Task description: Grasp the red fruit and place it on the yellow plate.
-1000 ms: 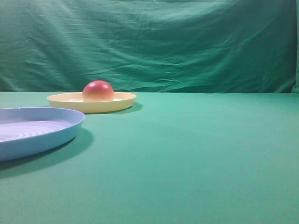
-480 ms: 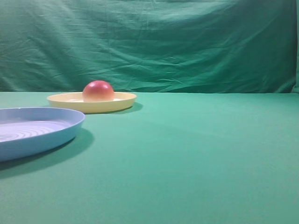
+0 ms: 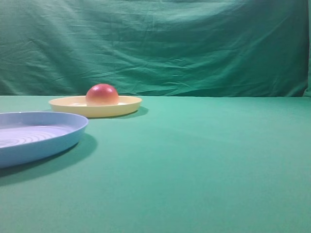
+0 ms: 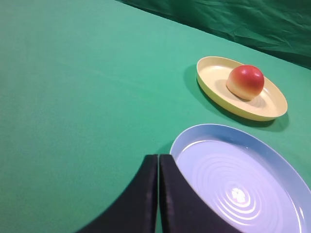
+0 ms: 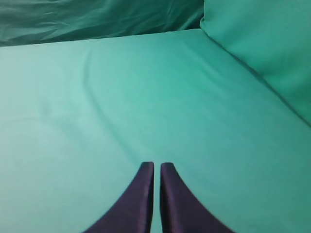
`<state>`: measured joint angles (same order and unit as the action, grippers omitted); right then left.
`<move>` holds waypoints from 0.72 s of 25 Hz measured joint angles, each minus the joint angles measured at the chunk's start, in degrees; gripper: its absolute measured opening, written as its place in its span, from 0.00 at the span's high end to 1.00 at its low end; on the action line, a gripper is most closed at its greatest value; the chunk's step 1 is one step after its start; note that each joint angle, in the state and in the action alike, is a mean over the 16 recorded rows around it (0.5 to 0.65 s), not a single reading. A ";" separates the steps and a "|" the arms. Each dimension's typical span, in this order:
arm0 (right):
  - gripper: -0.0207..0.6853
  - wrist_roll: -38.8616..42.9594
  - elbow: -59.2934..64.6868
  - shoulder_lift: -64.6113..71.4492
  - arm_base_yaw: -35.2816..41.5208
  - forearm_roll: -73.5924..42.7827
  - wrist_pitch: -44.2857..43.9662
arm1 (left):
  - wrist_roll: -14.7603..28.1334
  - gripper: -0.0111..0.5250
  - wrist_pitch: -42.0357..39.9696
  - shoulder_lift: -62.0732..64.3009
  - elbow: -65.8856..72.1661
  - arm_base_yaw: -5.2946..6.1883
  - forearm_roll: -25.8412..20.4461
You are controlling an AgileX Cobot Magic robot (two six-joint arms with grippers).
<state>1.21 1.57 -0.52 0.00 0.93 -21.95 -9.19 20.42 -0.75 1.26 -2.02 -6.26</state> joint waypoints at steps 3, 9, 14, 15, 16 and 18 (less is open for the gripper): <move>0.93 -0.19 0.02 0.00 0.00 -0.12 -0.39 | 0.00 0.98 0.00 0.00 0.00 0.00 0.00; 0.95 -0.33 0.04 0.00 0.00 -0.19 -0.53 | 0.00 0.98 0.00 0.00 0.00 0.00 0.00; 0.95 -0.36 0.04 0.00 0.00 -0.19 -0.53 | 0.00 0.98 0.00 0.00 0.00 0.00 0.00; 0.95 -0.36 0.04 0.00 0.00 -0.19 -0.53 | 0.00 0.98 0.00 0.00 0.00 0.00 0.00; 0.95 -0.36 0.04 0.00 0.00 -0.19 -0.53 | 0.00 0.98 0.00 0.00 0.00 0.00 0.00; 0.94 -0.36 0.04 0.00 0.00 -0.19 -0.53 | 0.00 0.98 0.00 0.00 0.00 0.00 0.00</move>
<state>0.84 1.61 -0.52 0.00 0.75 -22.48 -9.19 20.42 -0.75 1.26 -2.02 -6.26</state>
